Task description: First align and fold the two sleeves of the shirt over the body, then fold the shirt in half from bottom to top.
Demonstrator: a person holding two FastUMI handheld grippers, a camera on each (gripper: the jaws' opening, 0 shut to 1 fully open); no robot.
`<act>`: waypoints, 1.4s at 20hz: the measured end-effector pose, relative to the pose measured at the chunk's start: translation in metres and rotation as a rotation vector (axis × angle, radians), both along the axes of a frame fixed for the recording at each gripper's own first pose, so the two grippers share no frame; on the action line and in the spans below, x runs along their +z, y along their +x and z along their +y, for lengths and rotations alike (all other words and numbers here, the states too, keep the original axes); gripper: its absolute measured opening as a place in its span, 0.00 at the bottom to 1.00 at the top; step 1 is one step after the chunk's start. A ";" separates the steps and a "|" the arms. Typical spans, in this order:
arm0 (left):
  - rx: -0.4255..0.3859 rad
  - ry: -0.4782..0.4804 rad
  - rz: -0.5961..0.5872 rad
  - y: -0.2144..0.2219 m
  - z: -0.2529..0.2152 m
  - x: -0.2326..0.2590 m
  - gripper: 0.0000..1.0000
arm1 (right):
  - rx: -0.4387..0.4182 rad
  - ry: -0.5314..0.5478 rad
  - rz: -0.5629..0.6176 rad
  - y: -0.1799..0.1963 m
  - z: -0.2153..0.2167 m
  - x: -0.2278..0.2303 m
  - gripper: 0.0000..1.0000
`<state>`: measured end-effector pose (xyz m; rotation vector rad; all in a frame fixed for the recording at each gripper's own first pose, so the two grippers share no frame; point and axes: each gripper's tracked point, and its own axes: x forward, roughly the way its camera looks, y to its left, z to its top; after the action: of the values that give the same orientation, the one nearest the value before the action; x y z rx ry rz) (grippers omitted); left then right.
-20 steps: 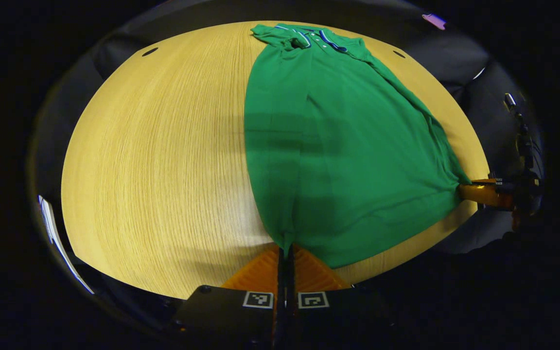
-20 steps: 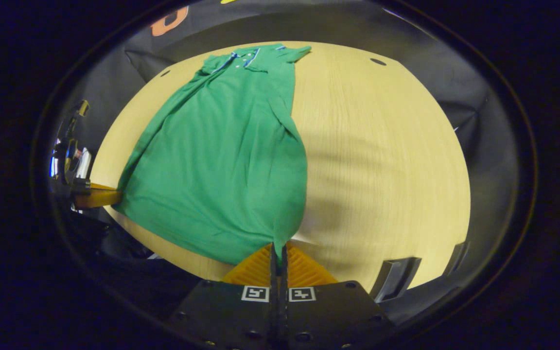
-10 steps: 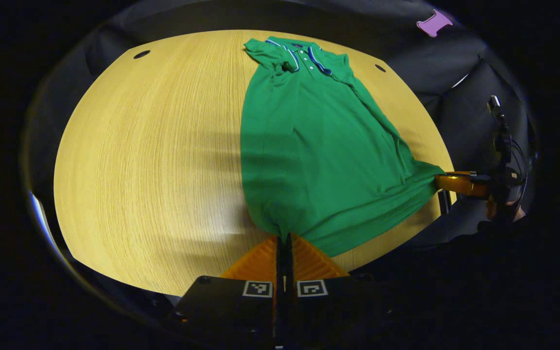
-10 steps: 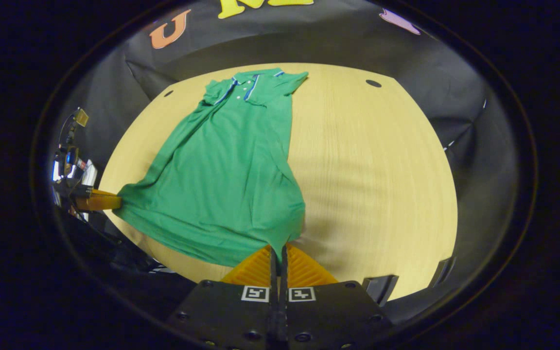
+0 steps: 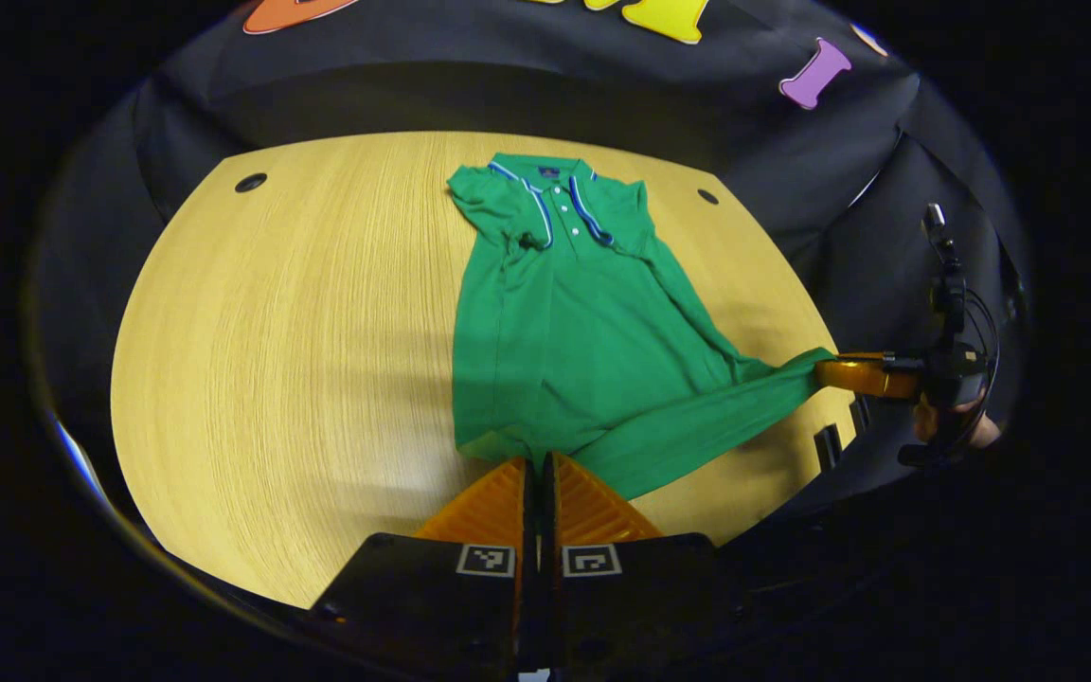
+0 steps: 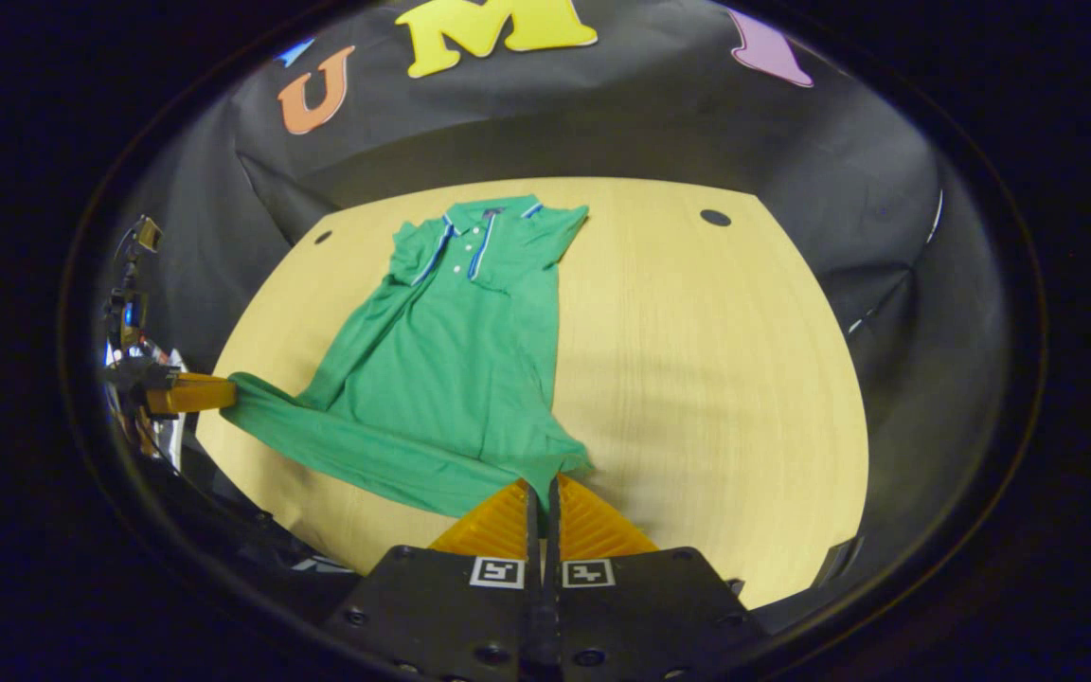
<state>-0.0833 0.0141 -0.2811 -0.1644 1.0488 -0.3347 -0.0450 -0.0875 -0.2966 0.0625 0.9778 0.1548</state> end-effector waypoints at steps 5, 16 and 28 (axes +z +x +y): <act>0.034 0.005 -0.124 0.059 0.001 0.029 0.06 | -0.032 0.027 -0.086 0.040 0.002 0.036 0.00; 0.119 0.018 -0.267 0.176 0.004 0.062 0.06 | -0.070 0.034 -0.269 0.164 0.012 0.101 0.00; 0.260 -0.052 -0.351 0.311 0.003 0.053 0.06 | -0.055 0.038 -0.364 0.300 0.028 0.113 0.00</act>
<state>0.2276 0.0173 -0.2279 -0.2756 0.6621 -0.1470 0.2551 -0.0591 -0.1839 0.0926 0.6091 0.1286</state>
